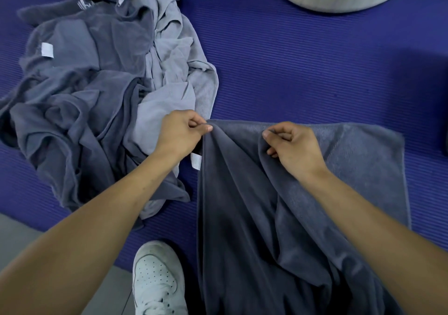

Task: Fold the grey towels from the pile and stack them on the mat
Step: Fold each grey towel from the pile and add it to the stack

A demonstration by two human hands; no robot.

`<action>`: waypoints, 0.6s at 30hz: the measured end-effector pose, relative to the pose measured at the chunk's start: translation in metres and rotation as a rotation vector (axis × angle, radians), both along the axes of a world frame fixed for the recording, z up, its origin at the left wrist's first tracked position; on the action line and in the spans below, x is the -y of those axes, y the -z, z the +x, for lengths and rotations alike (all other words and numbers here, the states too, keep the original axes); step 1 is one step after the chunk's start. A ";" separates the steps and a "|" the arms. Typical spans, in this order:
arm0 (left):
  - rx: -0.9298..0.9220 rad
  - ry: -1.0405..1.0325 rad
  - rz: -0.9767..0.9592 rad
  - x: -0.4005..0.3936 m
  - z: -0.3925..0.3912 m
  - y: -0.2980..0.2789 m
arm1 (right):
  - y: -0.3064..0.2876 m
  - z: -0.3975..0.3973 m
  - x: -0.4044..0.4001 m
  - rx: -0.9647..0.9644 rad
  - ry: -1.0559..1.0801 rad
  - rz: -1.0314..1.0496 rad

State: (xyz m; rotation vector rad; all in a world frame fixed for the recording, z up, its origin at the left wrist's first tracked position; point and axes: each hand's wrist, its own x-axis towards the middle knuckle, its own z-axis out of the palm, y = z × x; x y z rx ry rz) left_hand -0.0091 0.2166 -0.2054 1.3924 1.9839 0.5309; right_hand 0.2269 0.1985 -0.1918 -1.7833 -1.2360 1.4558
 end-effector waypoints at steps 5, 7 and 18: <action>-0.013 -0.062 0.060 -0.001 0.013 0.008 | -0.001 0.000 0.001 0.005 -0.014 0.007; -0.024 -0.079 0.080 -0.001 0.015 0.009 | -0.001 0.001 0.000 -0.007 -0.008 0.008; -0.176 0.011 -0.072 -0.005 0.024 0.009 | -0.006 0.020 0.001 -0.049 0.011 -0.018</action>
